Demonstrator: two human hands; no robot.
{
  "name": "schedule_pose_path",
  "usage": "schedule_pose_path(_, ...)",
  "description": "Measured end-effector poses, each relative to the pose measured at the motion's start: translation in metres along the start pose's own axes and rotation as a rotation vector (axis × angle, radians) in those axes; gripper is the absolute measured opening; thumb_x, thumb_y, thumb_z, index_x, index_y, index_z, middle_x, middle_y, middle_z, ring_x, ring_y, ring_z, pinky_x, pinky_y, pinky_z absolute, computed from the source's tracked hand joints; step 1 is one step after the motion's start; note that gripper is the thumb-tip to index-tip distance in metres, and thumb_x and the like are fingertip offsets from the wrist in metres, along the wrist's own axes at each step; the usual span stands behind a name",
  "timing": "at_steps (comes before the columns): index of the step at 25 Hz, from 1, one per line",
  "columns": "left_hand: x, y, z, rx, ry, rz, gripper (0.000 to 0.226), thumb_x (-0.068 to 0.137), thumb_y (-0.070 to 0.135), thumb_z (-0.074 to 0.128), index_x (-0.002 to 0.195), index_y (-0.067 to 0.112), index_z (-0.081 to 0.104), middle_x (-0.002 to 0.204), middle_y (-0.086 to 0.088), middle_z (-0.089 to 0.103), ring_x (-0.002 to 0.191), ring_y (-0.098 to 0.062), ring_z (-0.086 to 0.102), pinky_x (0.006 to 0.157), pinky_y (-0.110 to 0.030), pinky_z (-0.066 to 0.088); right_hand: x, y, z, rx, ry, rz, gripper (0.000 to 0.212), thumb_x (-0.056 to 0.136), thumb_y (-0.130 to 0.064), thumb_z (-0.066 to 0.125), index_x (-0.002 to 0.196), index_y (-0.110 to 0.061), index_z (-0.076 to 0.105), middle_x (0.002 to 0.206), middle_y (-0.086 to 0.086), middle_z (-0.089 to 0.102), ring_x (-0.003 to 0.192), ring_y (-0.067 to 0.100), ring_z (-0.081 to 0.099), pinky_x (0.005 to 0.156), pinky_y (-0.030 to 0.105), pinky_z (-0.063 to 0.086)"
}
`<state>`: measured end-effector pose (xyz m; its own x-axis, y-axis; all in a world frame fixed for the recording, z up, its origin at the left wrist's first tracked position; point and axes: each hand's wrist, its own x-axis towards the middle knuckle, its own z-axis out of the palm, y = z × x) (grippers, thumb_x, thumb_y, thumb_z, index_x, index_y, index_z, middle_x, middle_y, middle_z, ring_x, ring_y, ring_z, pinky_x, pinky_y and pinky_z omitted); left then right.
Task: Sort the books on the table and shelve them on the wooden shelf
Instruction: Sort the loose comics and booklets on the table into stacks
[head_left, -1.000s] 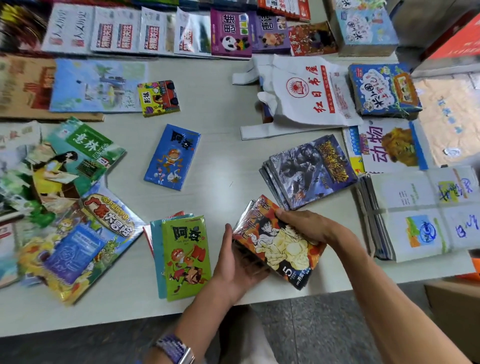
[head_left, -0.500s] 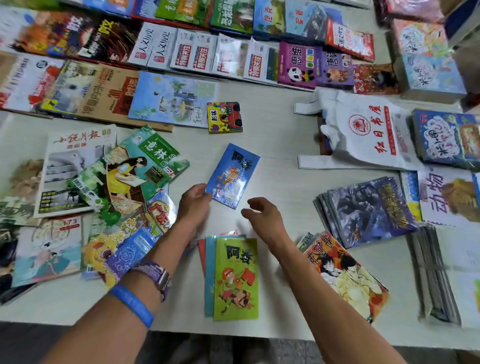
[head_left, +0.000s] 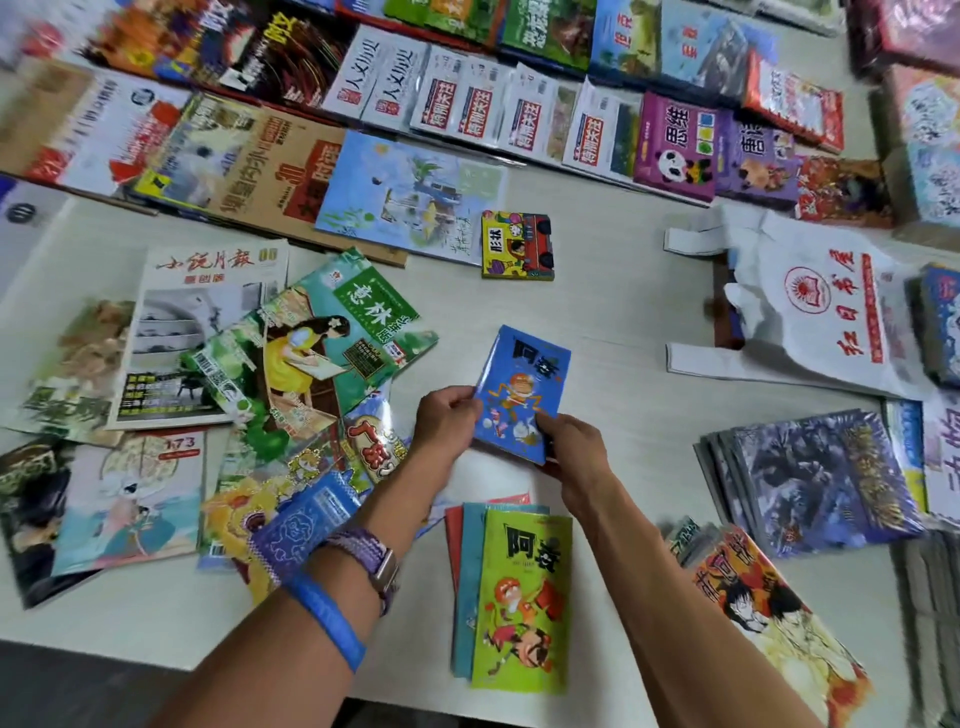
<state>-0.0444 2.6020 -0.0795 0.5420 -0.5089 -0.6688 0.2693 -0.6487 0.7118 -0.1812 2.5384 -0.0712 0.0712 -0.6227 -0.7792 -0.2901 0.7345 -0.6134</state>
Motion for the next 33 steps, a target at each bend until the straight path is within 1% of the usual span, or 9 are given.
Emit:
schedule_pose_path(4,-0.04,-0.008,-0.015,-0.136,-0.126,-0.07,0.022,0.091,0.005,0.061,0.111,0.012,0.07,0.1,-0.007,0.074,0.096,-0.028,0.069,0.088,-0.041,0.056,-0.025,0.012,-0.021,0.005,-0.063,-0.089,0.015,0.097,-0.01,0.06,0.091,0.002,0.065,0.085,0.023,0.069,0.076,0.022,0.063,0.065,0.029,0.051)
schedule_pose_path(6,-0.067,-0.022,-0.027,-0.183,-0.209,-0.082,0.018,0.092,0.002,0.062,0.103,0.016,0.068,0.101,-0.01,0.073,0.096,-0.028,0.067,0.09,-0.038,0.053,-0.045,0.033,-0.037,0.01,-0.105,-0.099,0.017,0.098,-0.008,0.059,0.098,0.008,0.064,0.091,0.031,0.067,0.085,0.025,0.057,0.076,0.039,0.044)
schedule_pose_path(8,-0.091,-0.035,-0.035,-0.201,-0.274,-0.104,0.019,0.091,-0.001,0.063,0.101,0.015,0.068,0.098,-0.013,0.071,0.092,-0.025,0.065,0.083,-0.032,0.052,-0.068,0.053,-0.051,0.032,-0.137,-0.089,0.015,0.099,-0.007,0.058,0.098,0.004,0.066,0.092,0.021,0.066,0.086,0.026,0.055,0.078,0.039,0.041)
schedule_pose_path(13,-0.126,-0.067,-0.034,-0.234,-0.31,-0.062,0.023,0.09,0.0,0.066,0.11,0.009,0.072,0.092,-0.007,0.078,0.08,-0.013,0.074,0.07,-0.019,0.057,-0.096,0.085,-0.065,0.04,-0.265,-0.079,0.014,0.1,-0.007,0.056,0.104,-0.001,0.069,0.093,0.01,0.079,0.078,0.02,0.073,0.07,0.029,0.059)
schedule_pose_path(17,-0.138,-0.1,-0.026,0.074,-0.334,-0.082,0.016,0.093,0.007,0.065,0.103,0.012,0.076,0.084,0.001,0.078,0.073,-0.013,0.07,0.064,-0.021,0.056,-0.098,0.108,-0.077,-0.15,-0.111,-0.132,0.016,0.1,-0.006,0.058,0.086,-0.01,0.063,0.067,-0.007,0.069,0.058,0.008,0.062,0.055,0.023,0.051)
schedule_pose_path(20,-0.148,-0.131,-0.021,0.582,-0.198,0.05,0.006,0.085,0.02,0.073,0.087,0.022,0.078,0.08,0.011,0.073,0.074,-0.004,0.066,0.069,-0.022,0.05,-0.108,0.147,-0.098,-0.328,-0.045,-0.11,0.009,0.103,-0.013,0.052,0.096,-0.01,0.056,0.088,0.005,0.069,0.075,0.014,0.064,0.071,0.037,0.056)
schedule_pose_path(24,-0.15,-0.155,-0.025,0.469,0.044,0.002,0.011,0.081,0.019,0.076,0.088,0.025,0.069,0.082,0.014,0.067,0.079,-0.008,0.067,0.062,-0.014,0.044,-0.127,0.192,-0.123,-0.379,0.054,-0.036,0.011,0.103,-0.015,0.051,0.092,-0.018,0.05,0.084,0.002,0.067,0.062,-0.005,0.06,0.051,0.013,0.044)
schedule_pose_path(28,-0.152,-0.152,-0.016,0.396,-0.034,0.001,0.031,0.08,0.032,0.078,0.1,0.038,0.055,0.09,0.014,0.063,0.079,0.0,0.062,0.063,-0.015,0.045,-0.122,0.187,-0.119,-0.318,0.043,-0.033,0.025,0.091,-0.014,0.069,0.111,-0.021,0.056,0.101,-0.002,0.072,0.09,0.015,0.07,0.071,0.027,0.053)
schedule_pose_path(33,-0.153,-0.14,0.005,0.095,0.053,-0.133,0.026,0.076,0.025,0.083,0.096,0.025,0.066,0.099,-0.001,0.072,0.081,-0.014,0.07,0.073,-0.03,0.057,-0.104,0.156,-0.081,-0.086,-0.136,-0.066,0.051,0.073,-0.011,0.081,0.118,-0.024,0.059,0.102,-0.002,0.078,0.091,0.02,0.076,0.078,0.038,0.061)
